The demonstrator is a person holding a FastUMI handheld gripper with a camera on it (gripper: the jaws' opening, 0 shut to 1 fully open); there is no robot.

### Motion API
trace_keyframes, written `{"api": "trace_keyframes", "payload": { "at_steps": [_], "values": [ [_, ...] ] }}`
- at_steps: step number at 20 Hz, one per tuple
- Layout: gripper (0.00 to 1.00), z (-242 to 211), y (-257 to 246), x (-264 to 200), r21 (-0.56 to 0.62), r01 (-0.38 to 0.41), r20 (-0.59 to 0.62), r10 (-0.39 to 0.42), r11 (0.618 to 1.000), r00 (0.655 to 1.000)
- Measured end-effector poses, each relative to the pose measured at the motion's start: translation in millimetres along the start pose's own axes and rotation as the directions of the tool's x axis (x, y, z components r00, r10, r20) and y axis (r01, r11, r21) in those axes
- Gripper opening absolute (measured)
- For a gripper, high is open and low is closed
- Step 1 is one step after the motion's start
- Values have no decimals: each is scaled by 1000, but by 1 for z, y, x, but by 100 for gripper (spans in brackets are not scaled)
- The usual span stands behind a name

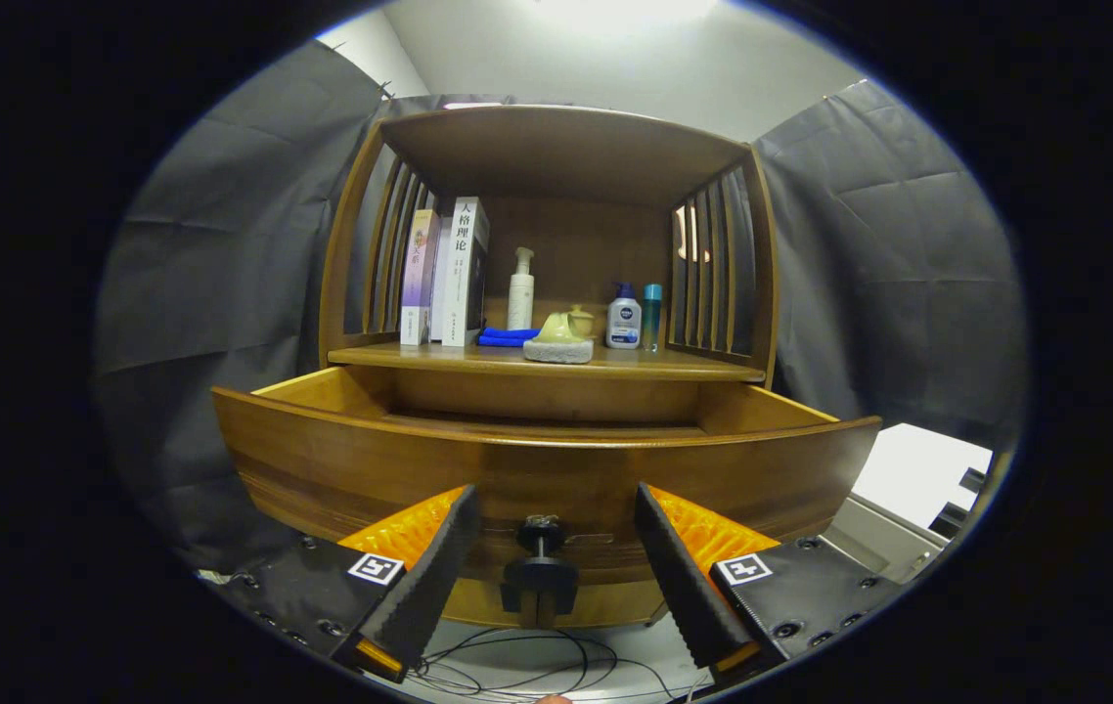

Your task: Pull open the drawer, take out the items inside it, and place them on the countertop above the cabinet.

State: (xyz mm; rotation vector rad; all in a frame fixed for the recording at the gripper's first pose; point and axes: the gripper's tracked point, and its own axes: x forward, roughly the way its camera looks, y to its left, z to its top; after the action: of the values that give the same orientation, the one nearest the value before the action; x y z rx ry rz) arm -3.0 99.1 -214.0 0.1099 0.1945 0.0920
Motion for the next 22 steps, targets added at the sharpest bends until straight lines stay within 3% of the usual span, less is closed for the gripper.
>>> {"api": "trace_keyframes", "payload": {
  "at_steps": [11, 22],
  "values": [
    [98, -8, -1, 13, -2, -31, -9, 31, 1000, 999],
    [98, 7, -4, 59, 4, -38, 5, 38, 999, 999]
  ]
}}
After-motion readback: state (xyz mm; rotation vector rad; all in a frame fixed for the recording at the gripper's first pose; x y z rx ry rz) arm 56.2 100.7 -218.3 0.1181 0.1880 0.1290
